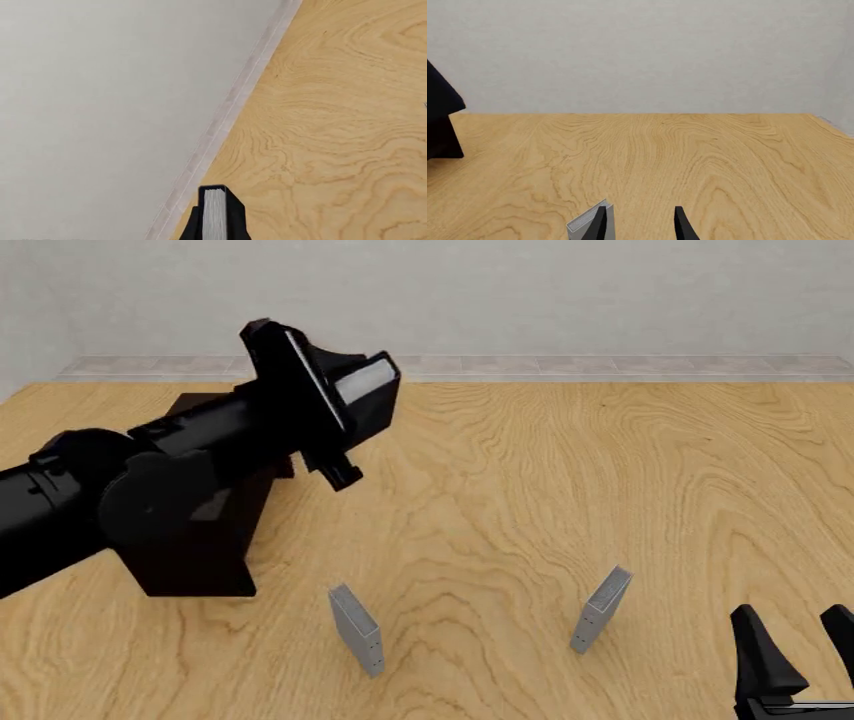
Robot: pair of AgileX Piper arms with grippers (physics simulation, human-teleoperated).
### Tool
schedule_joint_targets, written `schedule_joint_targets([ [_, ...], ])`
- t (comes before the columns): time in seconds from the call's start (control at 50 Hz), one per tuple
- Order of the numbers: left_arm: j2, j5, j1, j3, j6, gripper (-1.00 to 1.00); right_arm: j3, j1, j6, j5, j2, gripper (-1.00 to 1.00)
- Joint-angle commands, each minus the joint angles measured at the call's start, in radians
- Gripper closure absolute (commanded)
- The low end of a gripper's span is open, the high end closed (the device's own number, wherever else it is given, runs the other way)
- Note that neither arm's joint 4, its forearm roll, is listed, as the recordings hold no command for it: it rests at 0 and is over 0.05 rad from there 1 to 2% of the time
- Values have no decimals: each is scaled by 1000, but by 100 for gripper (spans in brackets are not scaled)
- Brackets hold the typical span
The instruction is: Pick up the book in the middle and place it on the cabinet shelf.
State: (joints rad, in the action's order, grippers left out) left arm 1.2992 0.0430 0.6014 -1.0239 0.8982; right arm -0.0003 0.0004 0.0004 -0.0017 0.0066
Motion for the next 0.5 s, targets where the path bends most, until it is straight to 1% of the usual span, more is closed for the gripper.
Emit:
schedule_joint_targets([
  [0.02, -45, 47, -30, 1, 71, 100, 0, 0, 0, 0, 0, -100],
  [0.24, -72, 58, -48, -14, 106, 100, 0, 0, 0, 0, 0, -100],
  [0.28, -74, 78, -58, -5, 130, 100, 0, 0, 0, 0, 0, -100],
  [0.3, -74, 69, -59, -9, 127, 100, 0, 0, 0, 0, 0, -100],
  [0.34, -77, 92, -67, 4, 151, 100, 0, 0, 0, 0, 0, -100],
  [0.36, -75, 90, -67, 6, 152, 100, 0, 0, 0, 0, 0, -100],
  [0.4, -64, 124, -75, 33, 187, 100, 0, 0, 0, 0, 0, -100],
  [0.42, -66, 113, -74, 23, 169, 100, 0, 0, 0, 0, 0, -100],
  [0.46, -65, 125, -80, 27, 184, 100, 0, 0, 0, 0, 0, -100],
  [0.5, -72, 117, -82, 16, 178, 100, 0, 0, 0, 0, 0, -100],
])
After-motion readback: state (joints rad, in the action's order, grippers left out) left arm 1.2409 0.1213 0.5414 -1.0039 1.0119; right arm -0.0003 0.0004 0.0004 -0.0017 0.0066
